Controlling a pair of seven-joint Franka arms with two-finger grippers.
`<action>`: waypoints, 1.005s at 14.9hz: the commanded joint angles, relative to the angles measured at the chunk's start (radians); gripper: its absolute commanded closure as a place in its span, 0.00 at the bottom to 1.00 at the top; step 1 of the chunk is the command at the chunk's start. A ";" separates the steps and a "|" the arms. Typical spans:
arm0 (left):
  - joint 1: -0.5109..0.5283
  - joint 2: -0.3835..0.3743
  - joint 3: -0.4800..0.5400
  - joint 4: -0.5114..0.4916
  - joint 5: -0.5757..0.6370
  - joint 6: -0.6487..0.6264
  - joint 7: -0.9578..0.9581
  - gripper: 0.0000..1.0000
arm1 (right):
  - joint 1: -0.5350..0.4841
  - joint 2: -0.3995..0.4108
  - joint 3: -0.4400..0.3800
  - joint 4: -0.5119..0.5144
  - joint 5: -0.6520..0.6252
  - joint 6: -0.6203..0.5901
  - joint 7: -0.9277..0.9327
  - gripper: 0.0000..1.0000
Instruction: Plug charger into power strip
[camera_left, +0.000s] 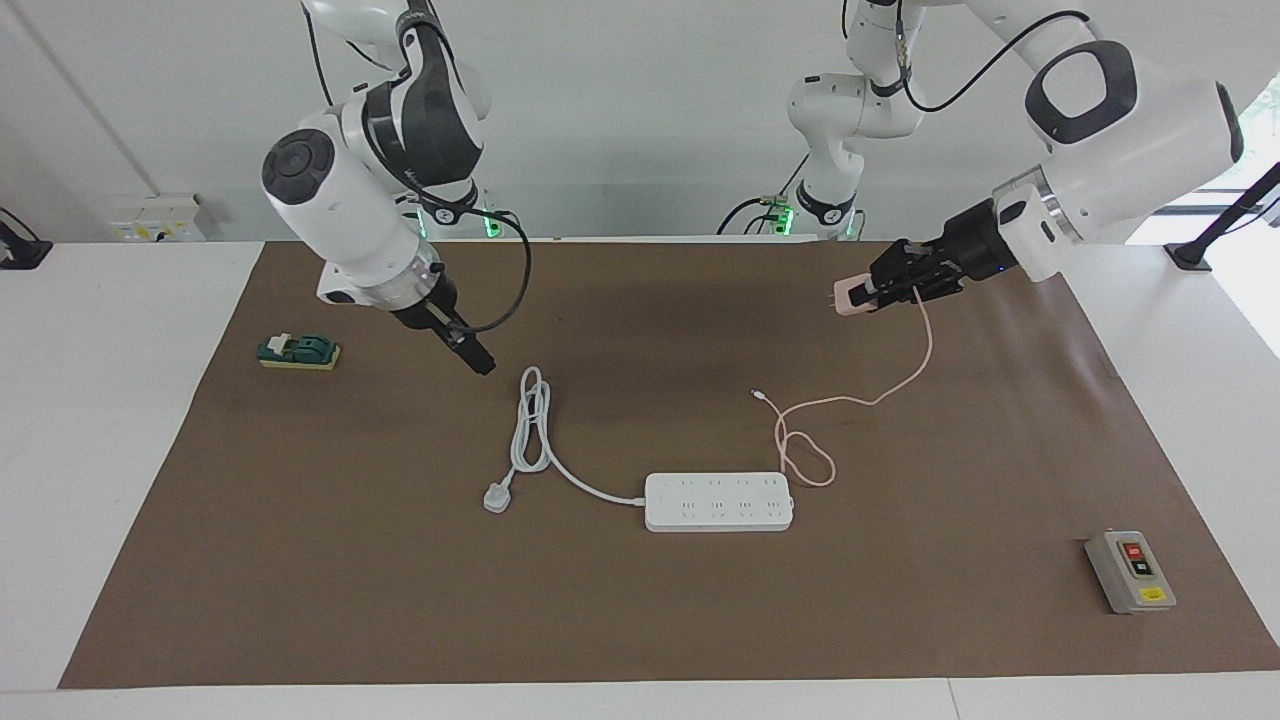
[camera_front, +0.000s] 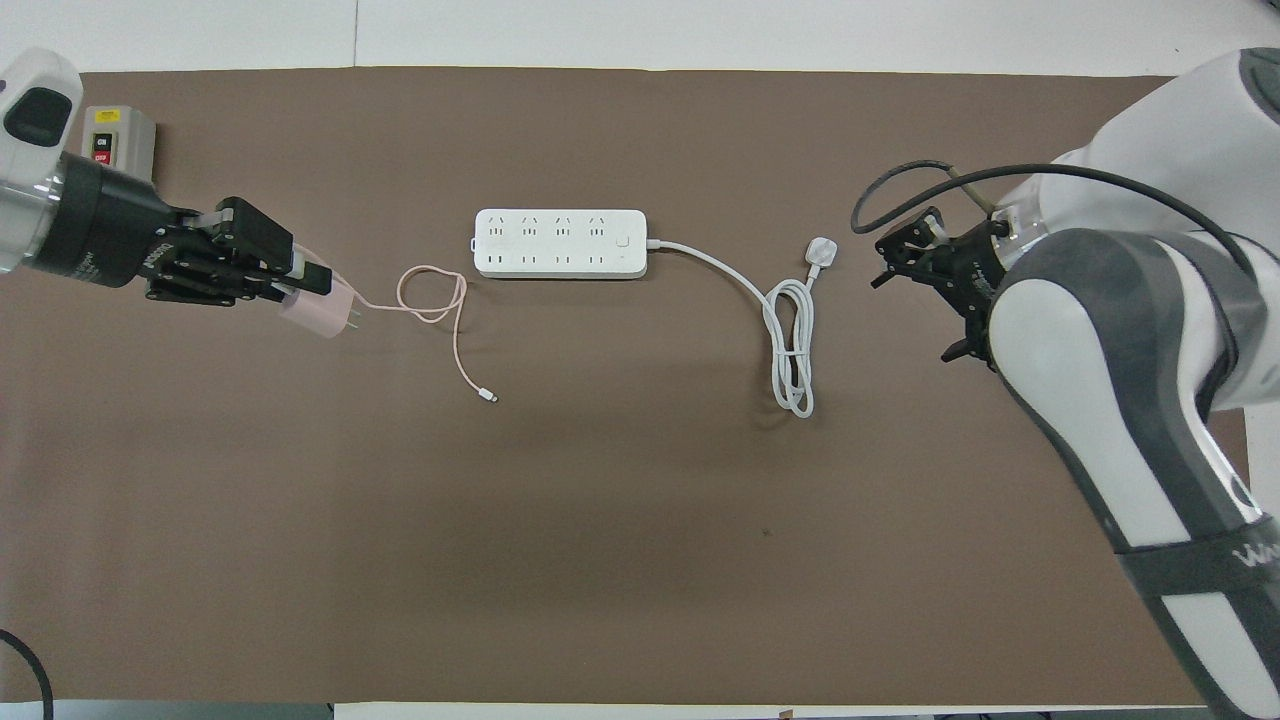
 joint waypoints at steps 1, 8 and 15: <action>-0.008 0.033 0.003 0.095 0.138 -0.100 -0.047 1.00 | -0.101 -0.077 0.028 -0.022 -0.055 -0.051 -0.219 0.00; -0.003 0.021 0.006 0.109 0.326 -0.087 -0.014 1.00 | -0.175 -0.181 0.032 -0.015 -0.182 -0.151 -0.587 0.00; 0.000 0.027 0.029 0.132 0.359 -0.064 -0.204 1.00 | -0.175 -0.154 0.019 0.021 -0.167 -0.104 -0.612 0.00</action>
